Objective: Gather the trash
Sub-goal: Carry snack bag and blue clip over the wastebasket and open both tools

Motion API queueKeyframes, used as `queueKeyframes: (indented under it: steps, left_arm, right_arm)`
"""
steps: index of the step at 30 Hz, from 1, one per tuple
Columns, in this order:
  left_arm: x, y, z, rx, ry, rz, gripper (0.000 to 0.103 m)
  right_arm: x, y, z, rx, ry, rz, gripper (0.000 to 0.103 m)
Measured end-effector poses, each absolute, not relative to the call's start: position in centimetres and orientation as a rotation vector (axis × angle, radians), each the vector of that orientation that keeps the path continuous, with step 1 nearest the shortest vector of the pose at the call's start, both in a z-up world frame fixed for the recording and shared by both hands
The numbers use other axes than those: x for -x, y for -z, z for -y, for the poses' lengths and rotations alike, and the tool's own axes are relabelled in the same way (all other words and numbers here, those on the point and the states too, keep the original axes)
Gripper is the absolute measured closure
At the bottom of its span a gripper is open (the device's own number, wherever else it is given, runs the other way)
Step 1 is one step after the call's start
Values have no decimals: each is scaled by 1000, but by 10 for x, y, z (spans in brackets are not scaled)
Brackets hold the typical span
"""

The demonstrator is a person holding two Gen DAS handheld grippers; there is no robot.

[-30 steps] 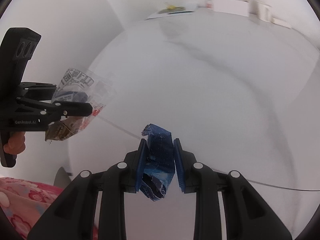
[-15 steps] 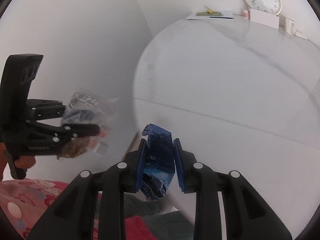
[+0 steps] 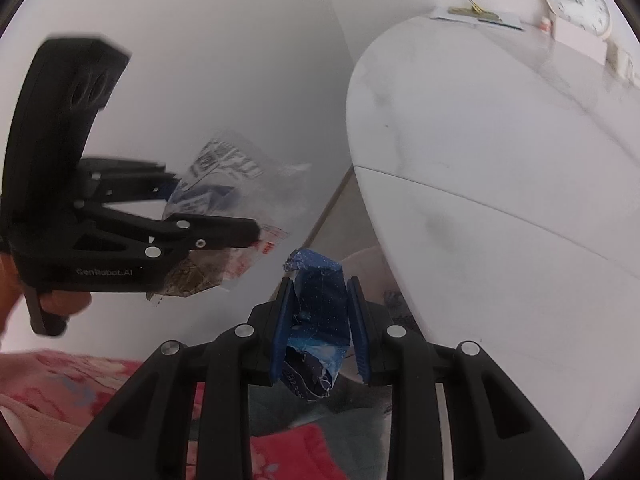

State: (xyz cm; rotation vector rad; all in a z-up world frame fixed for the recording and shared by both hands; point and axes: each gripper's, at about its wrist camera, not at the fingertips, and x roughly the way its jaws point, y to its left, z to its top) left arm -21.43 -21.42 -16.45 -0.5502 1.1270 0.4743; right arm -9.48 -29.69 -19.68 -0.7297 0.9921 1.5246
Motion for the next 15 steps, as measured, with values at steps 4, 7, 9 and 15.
queueKeyframes:
  steps: [4, 7, 9, 15]
  left_arm:
    - [213, 183, 212, 494, -378, -1178, 63]
    - [213, 199, 205, 452, -272, -1209, 63]
    - [215, 214, 199, 394, -198, -1238, 63]
    - [212, 269, 187, 202, 30, -1297, 63]
  right_arm:
    - [104, 212, 301, 687, -1455, -1021, 75]
    - [110, 225, 303, 646, -1371, -1044, 75]
    - [117, 235, 300, 589, -1279, -1066, 75]
    - [131, 257, 307, 454, -1022, -1096, 75]
